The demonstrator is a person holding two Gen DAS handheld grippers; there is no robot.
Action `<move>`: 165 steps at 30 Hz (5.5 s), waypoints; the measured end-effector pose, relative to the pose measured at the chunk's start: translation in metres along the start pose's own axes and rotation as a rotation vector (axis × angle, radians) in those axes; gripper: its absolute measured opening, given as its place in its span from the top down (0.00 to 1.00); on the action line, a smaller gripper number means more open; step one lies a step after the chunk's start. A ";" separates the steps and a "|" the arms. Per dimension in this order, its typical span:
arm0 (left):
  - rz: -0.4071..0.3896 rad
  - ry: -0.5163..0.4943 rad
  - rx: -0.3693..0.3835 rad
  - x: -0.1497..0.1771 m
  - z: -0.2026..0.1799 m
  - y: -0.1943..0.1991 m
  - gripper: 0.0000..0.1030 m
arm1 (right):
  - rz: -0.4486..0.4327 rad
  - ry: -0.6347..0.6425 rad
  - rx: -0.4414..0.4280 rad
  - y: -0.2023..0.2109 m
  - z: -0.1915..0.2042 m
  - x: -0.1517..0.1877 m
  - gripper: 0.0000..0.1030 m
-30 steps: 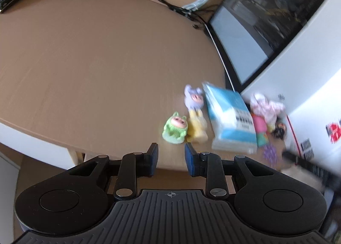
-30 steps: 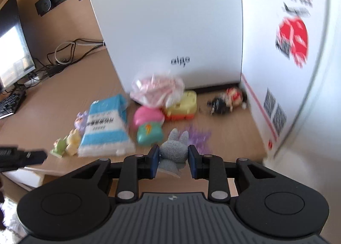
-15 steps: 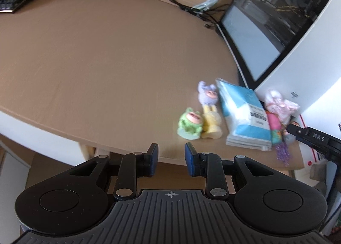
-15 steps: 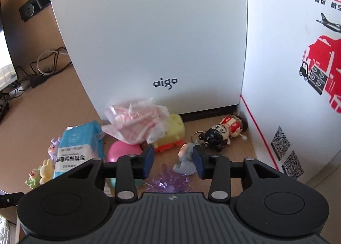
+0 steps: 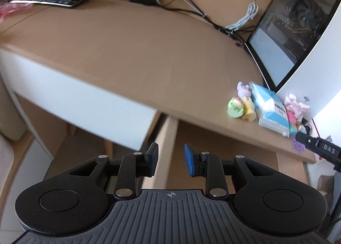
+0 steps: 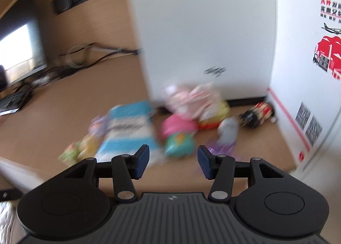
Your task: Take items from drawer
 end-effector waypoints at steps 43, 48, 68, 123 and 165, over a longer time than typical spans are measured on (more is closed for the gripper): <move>-0.264 -0.382 0.025 0.248 -0.041 0.080 0.71 | 0.089 -0.053 0.258 0.174 0.024 0.302 0.15; -0.326 -0.417 0.002 0.258 -0.053 0.070 0.71 | 0.031 0.033 0.292 0.172 0.021 0.312 0.07; -0.492 -0.363 -0.004 0.220 -0.096 0.052 0.71 | -0.211 0.003 0.335 0.146 -0.021 0.238 0.00; -0.515 -0.366 -0.078 0.079 -0.146 -0.092 0.71 | -0.311 0.102 0.399 -0.004 -0.074 0.107 0.00; -0.510 -0.350 -0.062 0.188 -0.120 0.053 0.49 | -0.256 0.030 0.354 0.150 -0.047 0.218 0.00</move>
Point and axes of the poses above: each gripper's, at about its wrist camera, not at the fingertips, and y roughly against the way its jaws point, z to its left, x to its underside, the point moved 10 cm from there along -y, roughly the way its jaws point, and after that the axes turned 7 degrees about -x, right-handed, at the moved point
